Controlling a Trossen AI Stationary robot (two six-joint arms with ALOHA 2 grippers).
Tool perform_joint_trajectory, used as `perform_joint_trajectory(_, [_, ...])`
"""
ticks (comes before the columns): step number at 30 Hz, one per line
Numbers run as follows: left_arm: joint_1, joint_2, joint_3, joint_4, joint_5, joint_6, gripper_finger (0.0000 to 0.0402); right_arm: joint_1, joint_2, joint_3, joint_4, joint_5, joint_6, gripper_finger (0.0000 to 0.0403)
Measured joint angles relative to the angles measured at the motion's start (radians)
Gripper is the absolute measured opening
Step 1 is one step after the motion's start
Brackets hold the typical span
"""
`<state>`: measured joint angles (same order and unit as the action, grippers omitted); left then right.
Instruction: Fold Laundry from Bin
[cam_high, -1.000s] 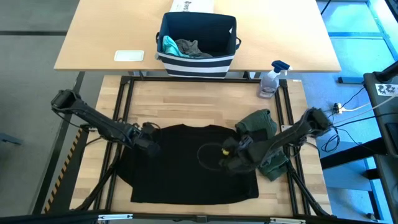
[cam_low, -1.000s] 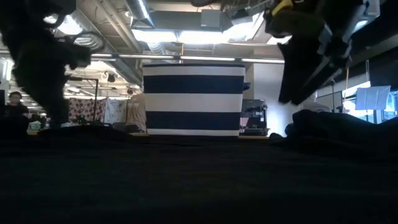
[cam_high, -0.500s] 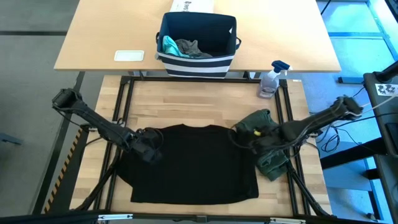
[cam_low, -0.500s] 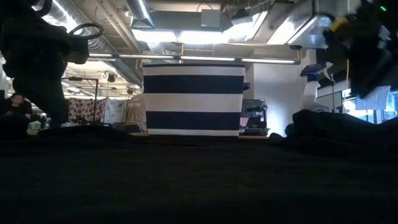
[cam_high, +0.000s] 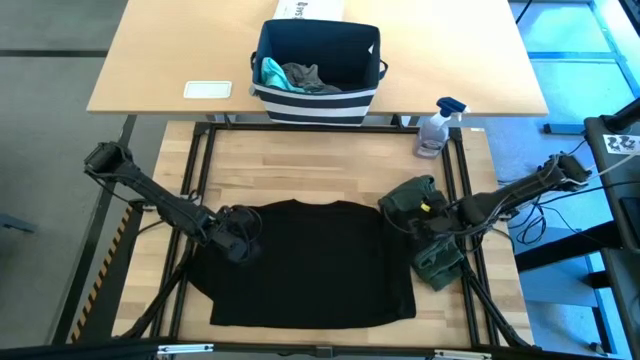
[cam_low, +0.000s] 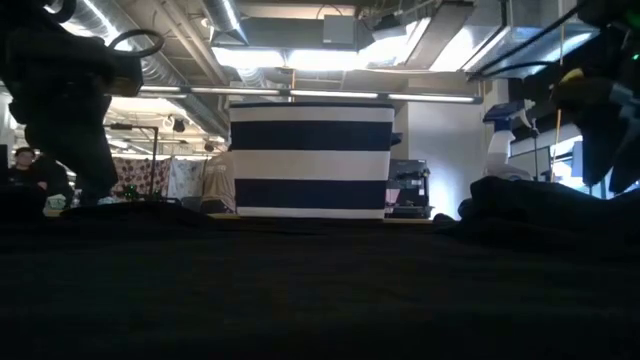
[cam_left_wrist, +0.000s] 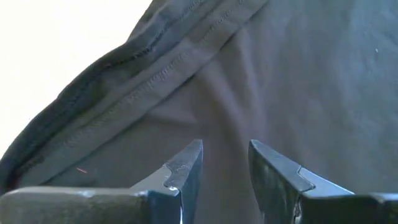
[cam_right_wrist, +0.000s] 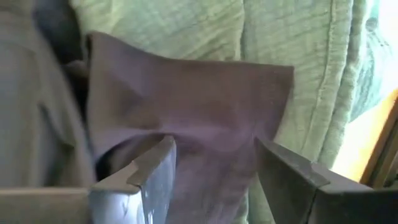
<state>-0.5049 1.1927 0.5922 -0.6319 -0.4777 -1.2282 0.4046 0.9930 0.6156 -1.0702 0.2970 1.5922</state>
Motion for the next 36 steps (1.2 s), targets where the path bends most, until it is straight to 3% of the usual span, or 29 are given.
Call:
perform_joint_trajectory(12, [0.0,0.0,0.0,0.001,-0.013,0.0,0.0125,-0.045,0.252,-0.003,0.044,-0.011,-0.065,0.0208])
perform_joint_trajectory(17, [0.0,0.0,0.0,0.008,-0.012,0.0,0.0125,-0.045,0.261,-0.003,0.098,-0.02,-0.105,0.0149])
perform_joint_trajectory(24, [0.0,0.0,0.0,0.013,-0.012,0.0,0.0125,-0.045,0.259,0.025,0.078,-0.032,-0.157,0.0019])
perform_joint_trajectory(31, [0.0,0.0,0.0,0.013,-0.011,0.0,0.0125,-0.045,0.258,0.207,-0.115,-0.054,-0.205,0.0026])
perform_joint_trajectory(36, [0.0,0.0,0.0,0.013,-0.012,0.001,0.0125,-0.045,0.258,0.323,-0.113,-0.147,-0.232,0.0006])
